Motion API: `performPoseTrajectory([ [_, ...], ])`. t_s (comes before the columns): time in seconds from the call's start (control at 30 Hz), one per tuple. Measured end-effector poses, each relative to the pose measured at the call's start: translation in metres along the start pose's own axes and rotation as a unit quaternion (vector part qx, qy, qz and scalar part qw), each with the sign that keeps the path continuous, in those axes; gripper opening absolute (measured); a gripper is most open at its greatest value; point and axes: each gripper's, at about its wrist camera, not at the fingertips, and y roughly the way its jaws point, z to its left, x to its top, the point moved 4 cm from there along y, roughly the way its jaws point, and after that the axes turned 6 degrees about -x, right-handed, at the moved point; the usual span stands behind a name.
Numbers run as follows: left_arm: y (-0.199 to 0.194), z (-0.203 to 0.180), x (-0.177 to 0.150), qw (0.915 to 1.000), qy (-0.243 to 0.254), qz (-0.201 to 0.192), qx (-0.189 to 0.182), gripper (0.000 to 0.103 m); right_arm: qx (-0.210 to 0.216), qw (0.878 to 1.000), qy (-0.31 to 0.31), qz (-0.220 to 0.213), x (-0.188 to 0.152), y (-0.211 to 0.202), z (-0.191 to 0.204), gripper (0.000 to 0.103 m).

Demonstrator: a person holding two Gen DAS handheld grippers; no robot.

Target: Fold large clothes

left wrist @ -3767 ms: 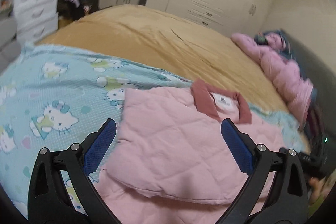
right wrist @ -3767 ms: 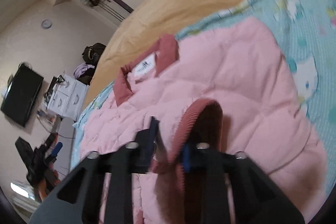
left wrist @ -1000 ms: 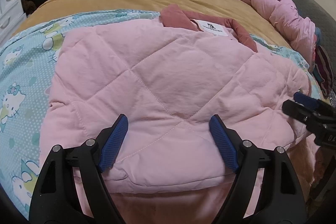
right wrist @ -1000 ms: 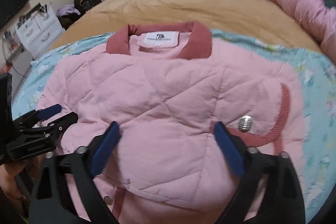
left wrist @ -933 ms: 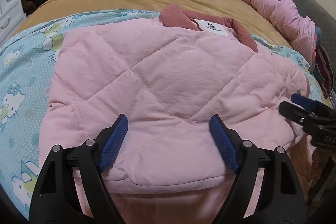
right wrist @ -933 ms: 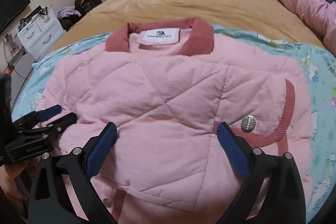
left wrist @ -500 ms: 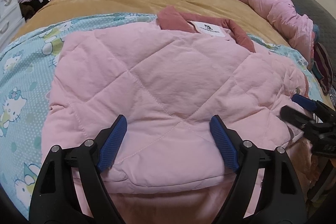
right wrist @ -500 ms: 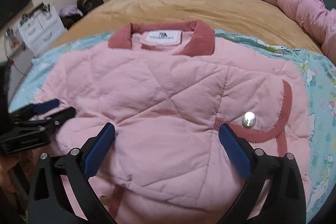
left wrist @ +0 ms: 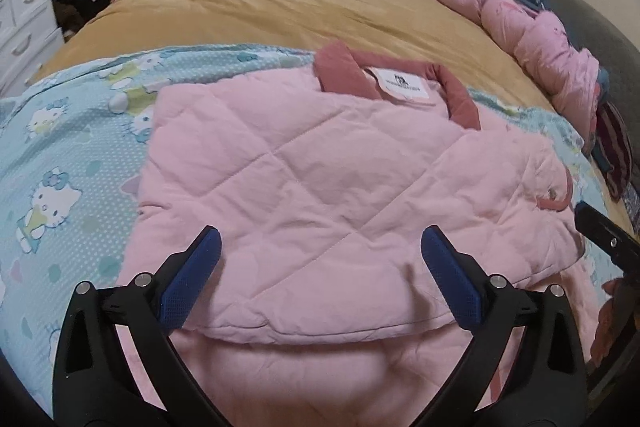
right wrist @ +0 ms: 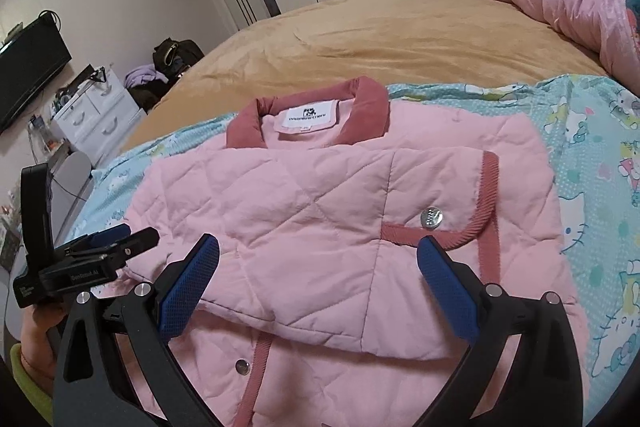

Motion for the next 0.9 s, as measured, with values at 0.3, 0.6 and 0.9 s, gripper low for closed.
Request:
performPoseTrajectory([
  [0.3,-0.03,-0.005,0.004,0.9997,0.001,-0.026,0.007,0.094,0.008,1.0,0.007,-0.015,-0.001,-0.029,-0.003,0.099],
  [0.6,-0.062,-0.021,0.004,0.9984,0.013,-0.055,0.007,0.094,0.009,0.999,0.003,-0.034,0.001,-0.057,-0.005,0.099],
  [0.9,-0.094,-0.038,-0.001,0.9962,0.024,-0.084,-0.002,0.094,0.017,0.999,0.0,-0.044,0.0,-0.082,-0.004,0.099],
])
